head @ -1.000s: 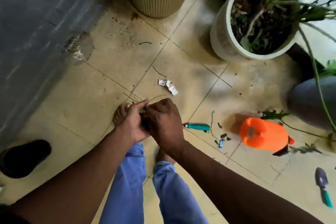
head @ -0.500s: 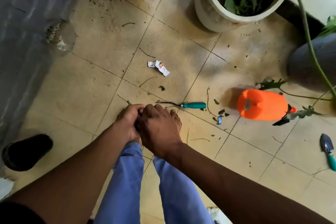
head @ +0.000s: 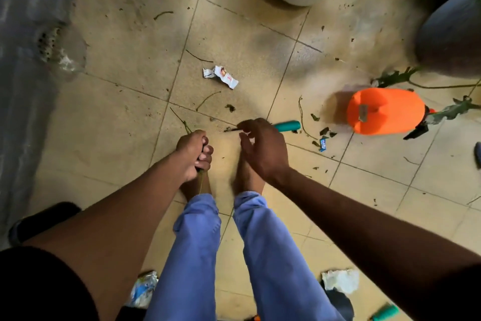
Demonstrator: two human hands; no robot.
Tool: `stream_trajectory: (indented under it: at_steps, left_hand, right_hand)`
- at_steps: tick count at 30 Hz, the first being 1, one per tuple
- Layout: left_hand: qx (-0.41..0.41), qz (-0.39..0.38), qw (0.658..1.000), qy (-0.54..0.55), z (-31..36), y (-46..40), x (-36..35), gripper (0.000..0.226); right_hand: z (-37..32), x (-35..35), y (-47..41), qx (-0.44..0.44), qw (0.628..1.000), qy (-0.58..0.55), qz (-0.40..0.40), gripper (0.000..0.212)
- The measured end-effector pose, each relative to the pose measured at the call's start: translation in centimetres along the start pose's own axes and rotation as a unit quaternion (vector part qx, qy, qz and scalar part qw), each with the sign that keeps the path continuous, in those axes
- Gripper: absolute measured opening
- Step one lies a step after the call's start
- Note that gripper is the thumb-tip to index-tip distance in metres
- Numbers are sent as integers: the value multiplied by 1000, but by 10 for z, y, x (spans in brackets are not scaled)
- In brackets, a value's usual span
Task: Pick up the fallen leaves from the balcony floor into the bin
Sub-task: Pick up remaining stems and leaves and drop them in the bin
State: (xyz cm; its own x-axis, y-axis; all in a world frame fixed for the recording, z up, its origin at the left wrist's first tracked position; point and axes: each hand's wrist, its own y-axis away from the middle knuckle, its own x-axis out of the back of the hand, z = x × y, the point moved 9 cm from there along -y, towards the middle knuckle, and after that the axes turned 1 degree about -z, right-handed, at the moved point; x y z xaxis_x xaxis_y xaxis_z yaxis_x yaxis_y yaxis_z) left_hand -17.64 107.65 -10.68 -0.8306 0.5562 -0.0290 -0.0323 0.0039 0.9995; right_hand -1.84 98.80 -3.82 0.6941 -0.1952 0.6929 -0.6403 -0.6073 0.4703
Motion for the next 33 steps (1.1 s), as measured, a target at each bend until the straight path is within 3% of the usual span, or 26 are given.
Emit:
stream_trajectory:
  at_steps: [13, 17, 20, 26, 30, 33]
  left_hand:
    - [-11, -18, 1000, -22, -12, -59, 67, 34]
    - [-20, -22, 999, -15, -12, -68, 81, 34]
    - [-24, -32, 999, -5, -12, -68, 84, 33]
    - [-39, -23, 999, 22, -14, -70, 88, 35]
    - [-37, -21, 998, 42, -14, -73, 89, 36]
    - [-38, -17, 998, 42, -13, -72, 89, 36]
  right_hand:
    - [41, -117, -123, -3, 971, 211, -115, 46]
    - [34, -120, -127, 21, 971, 210, -108, 29]
    - [10, -116, -129, 89, 965, 236, -64, 14]
    - [-25, -142, -142, 177, 947, 243, -114, 39]
    - [-32, -156, -145, 216, 917, 307, -136, 18]
    - [-36, -159, -143, 223, 913, 317, -129, 15]
